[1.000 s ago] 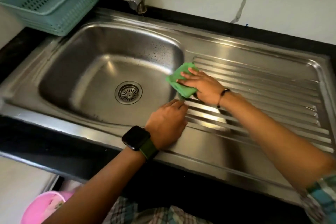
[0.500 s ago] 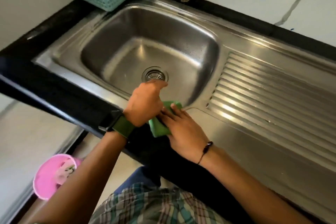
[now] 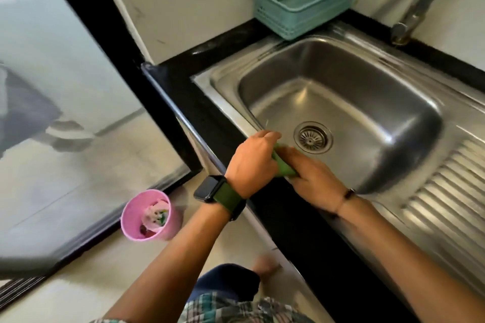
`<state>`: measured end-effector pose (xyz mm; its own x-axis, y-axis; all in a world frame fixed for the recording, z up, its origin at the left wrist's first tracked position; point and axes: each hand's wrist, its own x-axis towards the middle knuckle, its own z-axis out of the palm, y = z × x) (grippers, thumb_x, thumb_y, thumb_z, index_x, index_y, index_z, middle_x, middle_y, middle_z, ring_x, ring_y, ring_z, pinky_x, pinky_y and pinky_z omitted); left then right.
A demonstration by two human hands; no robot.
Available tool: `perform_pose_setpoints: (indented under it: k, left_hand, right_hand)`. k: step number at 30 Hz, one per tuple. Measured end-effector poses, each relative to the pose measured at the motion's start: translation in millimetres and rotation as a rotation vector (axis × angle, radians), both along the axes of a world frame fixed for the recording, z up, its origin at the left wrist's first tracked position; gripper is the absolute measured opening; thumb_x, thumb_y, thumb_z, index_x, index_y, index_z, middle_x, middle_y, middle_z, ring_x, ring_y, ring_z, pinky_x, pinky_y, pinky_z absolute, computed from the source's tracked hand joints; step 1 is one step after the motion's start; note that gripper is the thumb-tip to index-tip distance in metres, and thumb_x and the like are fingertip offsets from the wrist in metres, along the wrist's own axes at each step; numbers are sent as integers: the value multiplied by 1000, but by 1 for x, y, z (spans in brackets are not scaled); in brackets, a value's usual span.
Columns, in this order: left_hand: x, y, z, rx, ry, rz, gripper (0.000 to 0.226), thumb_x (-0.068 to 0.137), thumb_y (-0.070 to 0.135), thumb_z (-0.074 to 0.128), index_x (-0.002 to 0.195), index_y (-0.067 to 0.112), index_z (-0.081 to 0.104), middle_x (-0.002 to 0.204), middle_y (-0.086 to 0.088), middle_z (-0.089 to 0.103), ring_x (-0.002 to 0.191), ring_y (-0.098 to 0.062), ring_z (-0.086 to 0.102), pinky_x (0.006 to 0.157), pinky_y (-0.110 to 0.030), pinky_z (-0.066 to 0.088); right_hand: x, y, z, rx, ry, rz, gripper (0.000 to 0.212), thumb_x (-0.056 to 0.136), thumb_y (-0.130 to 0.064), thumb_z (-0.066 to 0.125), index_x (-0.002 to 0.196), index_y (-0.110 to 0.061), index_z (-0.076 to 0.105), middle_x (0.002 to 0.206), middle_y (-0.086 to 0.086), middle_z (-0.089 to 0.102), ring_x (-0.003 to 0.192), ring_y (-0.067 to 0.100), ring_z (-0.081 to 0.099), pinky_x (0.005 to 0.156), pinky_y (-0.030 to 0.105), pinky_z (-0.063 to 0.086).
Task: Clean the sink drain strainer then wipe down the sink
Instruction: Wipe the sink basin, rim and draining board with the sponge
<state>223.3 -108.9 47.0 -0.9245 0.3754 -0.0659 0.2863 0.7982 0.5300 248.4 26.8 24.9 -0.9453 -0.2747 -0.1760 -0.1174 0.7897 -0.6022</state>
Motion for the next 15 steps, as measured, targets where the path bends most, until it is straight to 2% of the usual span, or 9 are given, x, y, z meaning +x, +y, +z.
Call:
perform_pose_setpoints:
  k: [2, 4, 6, 8, 10, 12, 14, 15]
  left_hand:
    - [-8, -9, 3, 11, 43, 38, 58, 71, -5, 43, 127, 6, 50, 128, -13, 55, 121, -28, 48, 102, -29, 35]
    - [-22, -18, 7, 13, 71, 74, 61, 68, -9, 41, 128, 2, 49, 130, -15, 52, 127, -29, 42, 109, -28, 29]
    - [-38, -27, 11, 23, 62, 108, 64, 66, -9, 40, 128, 2, 48, 133, -15, 50, 130, -28, 40, 110, -32, 30]
    - [-52, -34, 12, 39, 50, 106, 60, 67, -8, 41, 126, 4, 50, 130, -14, 53, 123, -28, 47, 102, -31, 37]
    - [-61, -37, 12, 58, 30, 108, 59, 72, -7, 41, 128, 5, 48, 131, -13, 52, 121, -28, 48, 98, -28, 36]
    - [-68, -41, 10, 70, 20, 109, 61, 73, -7, 40, 132, 7, 45, 134, -12, 51, 124, -26, 46, 99, -27, 35]
    - [-75, -46, 8, 85, -5, 98, 64, 73, -9, 38, 135, 9, 42, 136, -11, 49, 126, -25, 45, 100, -27, 35]
    - [-78, -48, 8, 98, -17, 95, 65, 73, -10, 37, 135, 9, 42, 137, -10, 49, 126, -25, 45, 100, -26, 36]
  right_hand:
    - [-39, -25, 2, -13, 1, 14, 49, 88, -2, 46, 136, -11, 42, 137, 18, 50, 125, 34, 49, 97, 39, 41]
    - [-71, -48, 5, -24, 30, 30, 46, 90, -1, 45, 135, -7, 43, 138, 19, 49, 126, 33, 47, 95, 32, 36]
    - [-93, -61, 5, -13, 39, 35, 45, 92, -4, 44, 136, -8, 42, 141, 16, 47, 130, 30, 44, 96, 31, 36]
    - [-103, -62, 2, -27, 38, 65, 46, 92, -5, 45, 138, -11, 41, 143, 14, 46, 132, 28, 43, 100, 34, 38]
    - [-94, -47, 1, -33, 5, 97, 51, 91, -5, 48, 140, -15, 38, 146, 11, 42, 135, 25, 40, 108, 32, 35]
    - [-71, -23, 1, -35, -51, 120, 59, 89, -4, 51, 142, -23, 33, 149, 4, 37, 138, 21, 37, 114, 22, 26]
    - [-37, 3, 7, -81, -86, 136, 66, 85, 7, 51, 137, -27, 28, 146, -12, 27, 140, 10, 26, 108, 0, 12]
    - [-19, 14, 9, -96, -104, 125, 70, 81, 14, 49, 135, -25, 27, 143, -15, 24, 139, 3, 23, 105, -5, 8]
